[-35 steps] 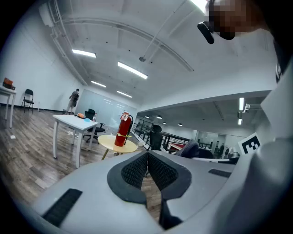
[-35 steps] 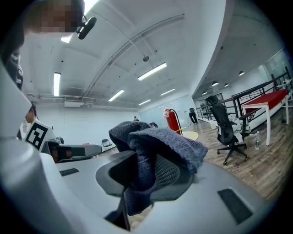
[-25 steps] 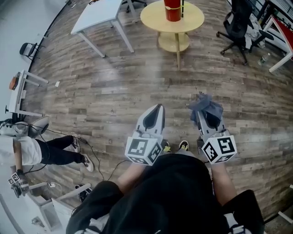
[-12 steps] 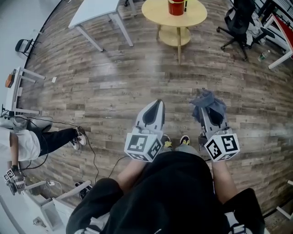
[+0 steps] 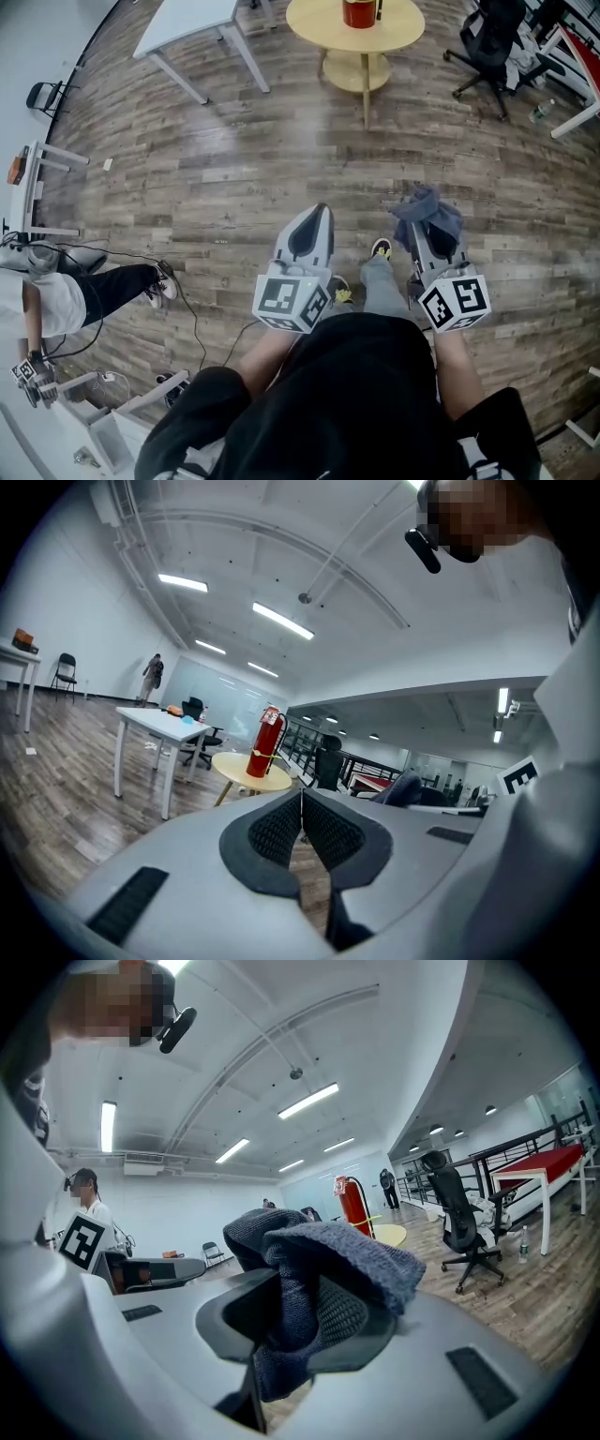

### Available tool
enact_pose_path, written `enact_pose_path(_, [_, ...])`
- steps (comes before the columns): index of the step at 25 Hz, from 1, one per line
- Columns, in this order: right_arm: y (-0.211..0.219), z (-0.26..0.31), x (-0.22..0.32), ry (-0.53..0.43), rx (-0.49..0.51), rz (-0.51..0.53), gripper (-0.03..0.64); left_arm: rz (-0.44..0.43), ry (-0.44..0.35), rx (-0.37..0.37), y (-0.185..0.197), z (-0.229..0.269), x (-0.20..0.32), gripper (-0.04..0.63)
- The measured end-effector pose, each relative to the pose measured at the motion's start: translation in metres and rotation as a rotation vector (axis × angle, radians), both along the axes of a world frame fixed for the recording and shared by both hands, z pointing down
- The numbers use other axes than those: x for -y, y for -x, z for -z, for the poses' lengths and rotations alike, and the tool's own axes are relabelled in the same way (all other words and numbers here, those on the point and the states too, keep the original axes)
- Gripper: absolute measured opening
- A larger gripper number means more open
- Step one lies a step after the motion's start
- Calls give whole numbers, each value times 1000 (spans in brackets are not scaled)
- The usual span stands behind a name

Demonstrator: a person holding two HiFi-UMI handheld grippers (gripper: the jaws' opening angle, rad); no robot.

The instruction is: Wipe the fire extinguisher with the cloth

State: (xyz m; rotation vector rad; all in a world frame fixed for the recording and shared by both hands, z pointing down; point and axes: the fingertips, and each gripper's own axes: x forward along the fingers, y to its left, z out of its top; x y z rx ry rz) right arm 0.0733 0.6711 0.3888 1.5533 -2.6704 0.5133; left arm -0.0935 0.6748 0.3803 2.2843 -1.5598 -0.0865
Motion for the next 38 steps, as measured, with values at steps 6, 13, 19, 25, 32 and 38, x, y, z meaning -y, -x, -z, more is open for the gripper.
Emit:
enact_pose_path(6, [-27,-17,58,18,13,7,106,17,-1,19,-22,-7,56,25])
enact_pose_path(13, [-73,-16,157,-3,15,23,105,47,-67,29,-67,11,149,25])
enact_pose_path(19, [-100,-18,216,-7,42,45,105,73,-53,48,-95,9,205,25])
enact_pose_path(25, [-101,-25,256,9,60,52,105,60,-31,60,-104,2,243,25])
enact_pose_path(32, [-89,-35,313,19,37,30,106,29,-35,47,-92,-9,304,25])
enact_pose_path(38, [-51,-38,384,32,-17,14,106,4,-45,46,-57,-13,382,25])
